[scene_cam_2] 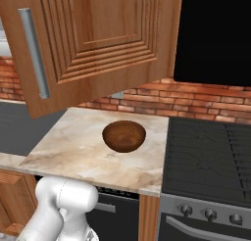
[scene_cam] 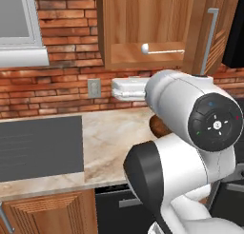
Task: Open the cabinet and move the ladle to the pot. Then close the cabinet.
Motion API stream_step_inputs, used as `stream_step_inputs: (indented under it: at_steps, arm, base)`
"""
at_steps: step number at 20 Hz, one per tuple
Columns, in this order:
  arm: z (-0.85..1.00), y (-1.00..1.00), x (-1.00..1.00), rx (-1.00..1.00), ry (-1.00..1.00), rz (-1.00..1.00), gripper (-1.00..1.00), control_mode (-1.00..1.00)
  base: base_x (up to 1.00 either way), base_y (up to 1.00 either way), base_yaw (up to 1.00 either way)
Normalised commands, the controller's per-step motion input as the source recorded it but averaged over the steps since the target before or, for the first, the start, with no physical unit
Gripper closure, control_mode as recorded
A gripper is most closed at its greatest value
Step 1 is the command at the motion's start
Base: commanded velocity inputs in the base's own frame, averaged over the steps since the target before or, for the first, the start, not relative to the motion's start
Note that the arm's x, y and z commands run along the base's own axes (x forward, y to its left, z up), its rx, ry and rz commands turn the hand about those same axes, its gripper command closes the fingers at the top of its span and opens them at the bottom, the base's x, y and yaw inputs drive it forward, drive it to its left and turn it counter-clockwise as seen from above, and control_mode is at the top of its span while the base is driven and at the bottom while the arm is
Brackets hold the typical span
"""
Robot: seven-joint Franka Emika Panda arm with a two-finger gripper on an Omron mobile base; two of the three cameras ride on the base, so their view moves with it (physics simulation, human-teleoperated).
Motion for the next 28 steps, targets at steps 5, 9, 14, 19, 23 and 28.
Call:
stream_step_inputs:
  at_steps: [5, 9, 14, 19, 23, 28]
  arm:
    - [-0.05, 0.00, 1.00, 0.00, 0.06, 0.00, -1.00, -1.00]
    - [-0.19, -0.06, 0.95, -0.01, 0.00, -0.06, -1.00, -1.00]
    - [-0.15, -0.10, 0.56, -0.08, -0.02, -0.13, -1.00, -1.00]
    - [-0.02, -0.38, 0.31, -0.12, -0.03, -0.21, -1.00, -1.00]
    - [0.00, -0.52, 0.01, -0.14, -0.03, -0.34, -1.00, -1.00]
    - [0.00, -0.63, -0.27, -0.12, -0.03, -0.45, -1.00, -1.00]
  base:
    - [0.00, 0.00, 0.00]
    - [0.00, 0.00, 0.00]
    - [0.00, 0.00, 0.00]
    - [0.00, 0.00, 0.00]
    - [0.00, 0.00, 0.00]
    - [0.00, 0.00, 0.00]
